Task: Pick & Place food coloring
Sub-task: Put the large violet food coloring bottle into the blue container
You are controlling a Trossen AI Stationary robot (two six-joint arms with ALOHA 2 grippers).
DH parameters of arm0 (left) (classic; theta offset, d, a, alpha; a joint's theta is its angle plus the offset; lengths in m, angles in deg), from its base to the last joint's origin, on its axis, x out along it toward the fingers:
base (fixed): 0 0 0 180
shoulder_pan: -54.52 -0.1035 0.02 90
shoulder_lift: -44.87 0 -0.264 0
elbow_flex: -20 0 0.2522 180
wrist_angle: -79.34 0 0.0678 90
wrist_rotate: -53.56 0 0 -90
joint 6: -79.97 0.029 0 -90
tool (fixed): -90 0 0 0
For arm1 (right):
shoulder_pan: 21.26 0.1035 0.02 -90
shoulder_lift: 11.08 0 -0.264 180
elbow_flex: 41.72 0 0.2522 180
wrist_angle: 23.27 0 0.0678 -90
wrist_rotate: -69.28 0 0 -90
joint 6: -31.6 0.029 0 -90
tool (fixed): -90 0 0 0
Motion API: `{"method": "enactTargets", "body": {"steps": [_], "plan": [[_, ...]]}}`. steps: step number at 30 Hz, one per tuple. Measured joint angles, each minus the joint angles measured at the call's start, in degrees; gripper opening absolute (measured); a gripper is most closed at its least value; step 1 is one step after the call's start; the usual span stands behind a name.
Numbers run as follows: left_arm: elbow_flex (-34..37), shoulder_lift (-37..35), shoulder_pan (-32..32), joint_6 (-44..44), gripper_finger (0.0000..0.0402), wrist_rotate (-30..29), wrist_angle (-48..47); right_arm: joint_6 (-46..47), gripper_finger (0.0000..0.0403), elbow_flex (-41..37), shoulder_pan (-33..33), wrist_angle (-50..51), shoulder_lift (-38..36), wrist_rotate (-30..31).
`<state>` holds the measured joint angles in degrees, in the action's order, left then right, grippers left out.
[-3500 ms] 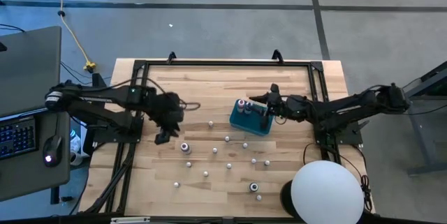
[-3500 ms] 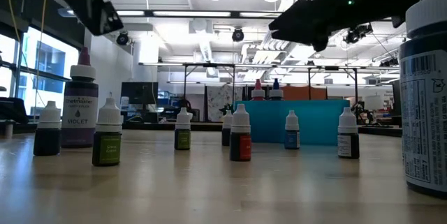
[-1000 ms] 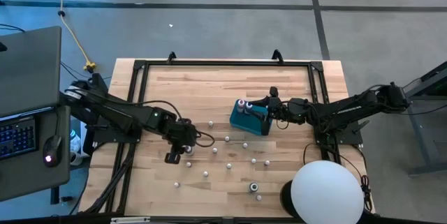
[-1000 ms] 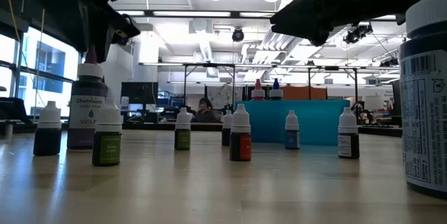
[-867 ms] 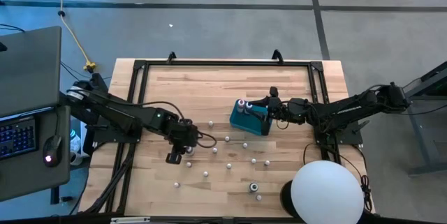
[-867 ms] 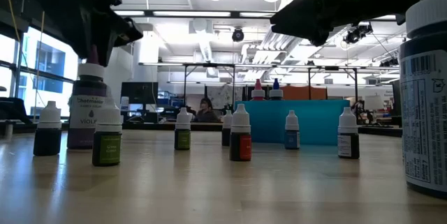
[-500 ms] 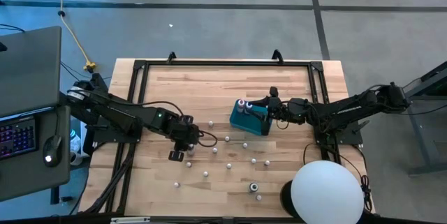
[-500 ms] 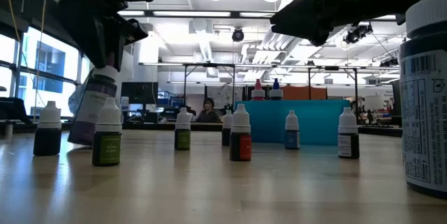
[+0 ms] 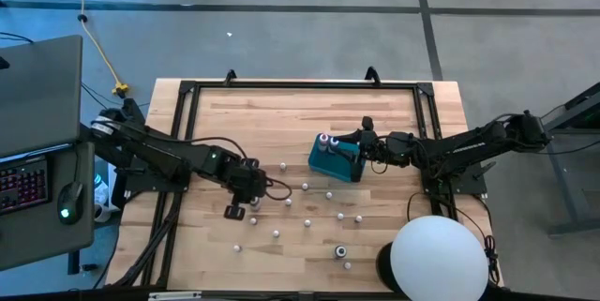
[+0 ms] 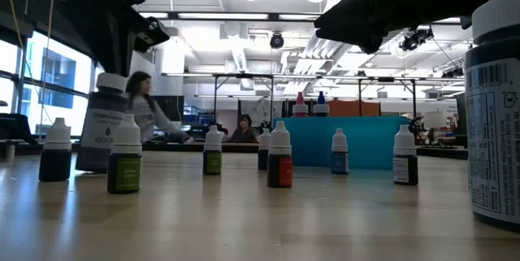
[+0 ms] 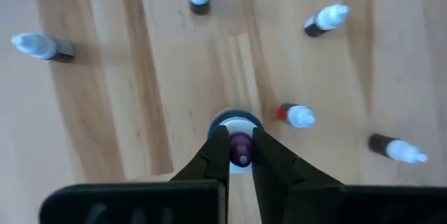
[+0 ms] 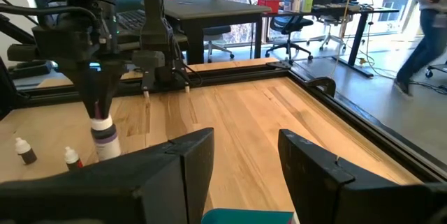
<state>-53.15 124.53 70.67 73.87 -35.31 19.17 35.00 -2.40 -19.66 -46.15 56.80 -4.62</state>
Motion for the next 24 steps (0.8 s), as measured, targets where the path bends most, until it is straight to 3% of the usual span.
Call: {"method": "enactTargets", "body": {"steps": [10,17,24], "plan": [[-15.1,-0.2,-0.5,4.0,0.0027,-11.9,-3.4,0.1,0.0154,0.0,0.0,-1.4,0.0,0.0],[-25.4,3.8,-8.1,7.8,0.0028,-11.1,0.5,0.1,0.0154,0.0,-0.1,-1.9,0.0,0.6],[-26.6,13.7,-17.4,9.3,0.0028,-9.0,6.6,-1.4,0.0154,0.0,-0.1,-1.7,-0.1,6.5]]}}
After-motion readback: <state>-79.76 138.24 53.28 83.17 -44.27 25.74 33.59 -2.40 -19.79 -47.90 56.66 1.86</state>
